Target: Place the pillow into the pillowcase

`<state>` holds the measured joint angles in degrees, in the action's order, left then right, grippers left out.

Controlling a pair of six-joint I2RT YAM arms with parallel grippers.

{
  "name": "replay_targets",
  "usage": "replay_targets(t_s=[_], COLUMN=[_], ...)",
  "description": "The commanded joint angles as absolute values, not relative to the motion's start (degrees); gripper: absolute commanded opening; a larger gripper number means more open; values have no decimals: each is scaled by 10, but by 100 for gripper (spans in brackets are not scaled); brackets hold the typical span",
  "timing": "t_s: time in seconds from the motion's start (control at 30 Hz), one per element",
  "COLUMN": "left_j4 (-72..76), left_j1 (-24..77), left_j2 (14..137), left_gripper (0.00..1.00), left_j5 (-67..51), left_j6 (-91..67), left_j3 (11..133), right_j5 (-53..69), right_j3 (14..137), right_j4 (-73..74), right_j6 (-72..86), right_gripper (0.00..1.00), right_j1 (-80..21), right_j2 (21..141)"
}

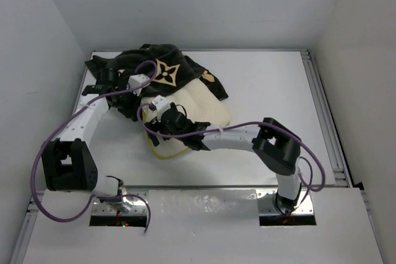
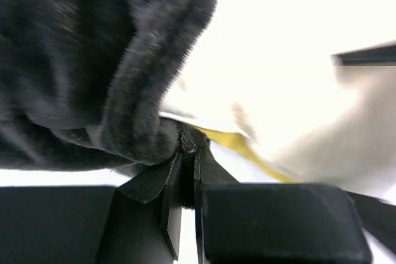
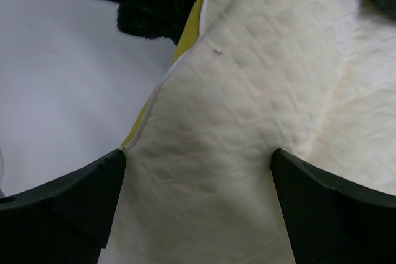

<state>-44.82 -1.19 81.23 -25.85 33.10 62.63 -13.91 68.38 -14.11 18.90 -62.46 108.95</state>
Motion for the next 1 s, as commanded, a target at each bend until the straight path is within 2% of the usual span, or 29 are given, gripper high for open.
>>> replay_targets(t_s=[0.0, 0.07, 0.1, 0.13, 0.2, 0.23, 0.27, 0.43, 0.63, 0.73, 0.9, 0.97], left_j4=[-517, -530, -532, -532, -526, -523, -518, -548, -577, -606, -724, -734], left_j1=[30, 54, 64, 83, 103, 112, 124, 134, 169, 176, 219, 234], left_j2=[783, 770, 765, 751, 733, 715, 705, 701, 700, 700, 700, 699], left_gripper=[0, 0, 0, 0, 0, 0, 0, 0, 0, 0, 0, 0], left_j5=[-293, -286, -280, -272, -253, -253, -266, -339, -340, -375, -545, -562], left_j6=[349, 352, 354, 355, 368, 375, 383, 410, 461, 513, 654, 661], left_j3=[664, 680, 686, 699, 707, 711, 714, 728, 712, 714, 739, 736], right_j5=[-133, -133, -123, -110, -83, -89, -100, -133, -198, -248, -321, -323], right_j3=[772, 783, 778, 768, 722, 709, 694, 694, 686, 687, 720, 726], right_j4=[-88, -83, -95, -144, -216, -251, -295, -365, -417, -404, -275, -239], right_j6=[264, 327, 349, 393, 422, 430, 429, 459, 495, 509, 593, 598], right_gripper=[99, 96, 89, 71, 42, 23, 0, 0, 0, 0, 0, 0], right_j1=[-594, -578, -563, -553, -534, -531, -528, -498, -483, -487, -496, -503], right_j2=[1146, 1169, 1166, 1150, 1123, 1107, 1078, 1017, 984, 990, 1051, 1067])
